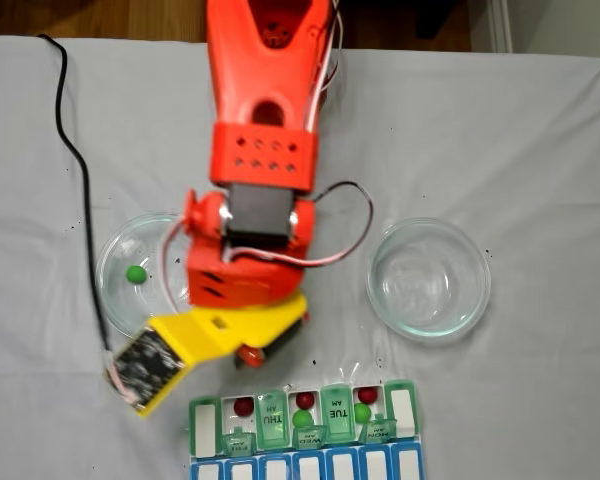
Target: Sort medicines into box.
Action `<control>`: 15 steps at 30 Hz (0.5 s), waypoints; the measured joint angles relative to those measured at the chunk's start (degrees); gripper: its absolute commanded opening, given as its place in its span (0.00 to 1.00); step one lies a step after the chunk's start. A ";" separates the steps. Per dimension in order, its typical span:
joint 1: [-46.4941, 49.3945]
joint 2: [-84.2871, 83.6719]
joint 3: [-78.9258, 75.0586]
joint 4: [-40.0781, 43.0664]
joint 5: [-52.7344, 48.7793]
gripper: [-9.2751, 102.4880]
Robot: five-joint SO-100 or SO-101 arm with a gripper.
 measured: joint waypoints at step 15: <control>17.23 3.69 -0.18 8.61 13.36 0.08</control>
